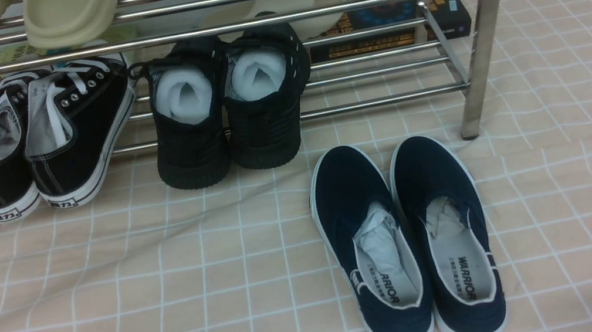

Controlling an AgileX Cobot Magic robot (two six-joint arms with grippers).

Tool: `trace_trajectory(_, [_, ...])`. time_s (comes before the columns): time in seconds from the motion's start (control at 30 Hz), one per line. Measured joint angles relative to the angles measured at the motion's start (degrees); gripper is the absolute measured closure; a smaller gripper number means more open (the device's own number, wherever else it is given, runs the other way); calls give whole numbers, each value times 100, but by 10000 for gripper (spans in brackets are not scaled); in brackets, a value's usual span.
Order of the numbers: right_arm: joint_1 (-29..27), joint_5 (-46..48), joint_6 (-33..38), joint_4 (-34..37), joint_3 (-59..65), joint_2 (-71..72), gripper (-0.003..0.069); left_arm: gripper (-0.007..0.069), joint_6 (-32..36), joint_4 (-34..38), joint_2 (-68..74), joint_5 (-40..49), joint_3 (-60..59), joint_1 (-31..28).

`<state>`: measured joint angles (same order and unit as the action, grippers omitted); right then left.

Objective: Take the shoes off the shelf from the light coffee tablecloth by hand.
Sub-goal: 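Grasp the leftmost shoe on the bottom shelf of the shoe rack with the left gripper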

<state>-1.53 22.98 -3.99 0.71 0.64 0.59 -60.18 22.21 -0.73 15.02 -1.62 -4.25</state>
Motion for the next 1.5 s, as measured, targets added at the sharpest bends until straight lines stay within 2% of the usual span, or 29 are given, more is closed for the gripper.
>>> trace_trajectory(0.2, [0, 0, 0, 0, 0, 0, 420, 400, 196, -638, 0, -833, 0, 0])
trace_trajectory(0.3, [0, 0, 0, 0, 0, 0, 420, 442, 251, -836, 0, -1098, 13, 0])
trace_trajectory(0.37, [0, 0, 0, 0, 0, 0, 420, 510, 465, -1121, 0, -925, 277, 0])
trace_trajectory(0.47, [0, 0, 0, 0, 0, 0, 420, 591, 812, -1476, 16, -531, 936, 5])
trace_trajectory(0.57, [0, 0, 0, 0, 0, 0, 420, 621, 1190, -1700, 303, -127, 1785, 5])
trace_trajectory(0.67, [0, 0, 0, 0, 0, 0, 420, 623, 1856, -2077, 924, 458, 2878, 5])
trace_trajectory(0.77, [0, 0, 0, 0, 0, 0, 420, 623, 2668, -2343, 1963, 1585, 4054, 5])
trace_trajectory(0.87, [0, 0, 0, 0, 0, 0, 420, 623, 2936, -2392, 2588, 2274, 4465, 5])
trace_trajectory(0.97, [0, 0, 0, 0, 0, 0, 420, 623, 3080, -2407, 3727, 3468, 4894, 5])
trace_trajectory(1.0, [0, 0, 0, 0, 0, 0, 420, 623, 3104, -2407, 3839, 3571, 4928, 5])
trace_trajectory(1.03, [0, 0, 0, 0, 0, 0, 420, 623, 3346, -2422, 4275, 3887, 5059, 5])
trace_trajectory(1.13, [0, 0, 0, 0, 0, 0, 420, 623, 3729, -2540, 4812, 3967, 5221, 5])
trace_trajectory(1.37, [0, 0, 0, 0, 0, 0, 420, 623, 3826, -3167, 6286, 4026, 5918, 5])
trace_trajectory(1.5, [0, 0, 0, 0, 0, 0, 420, 618, 4194, -2960, 7412, 4376, 6835, -204])
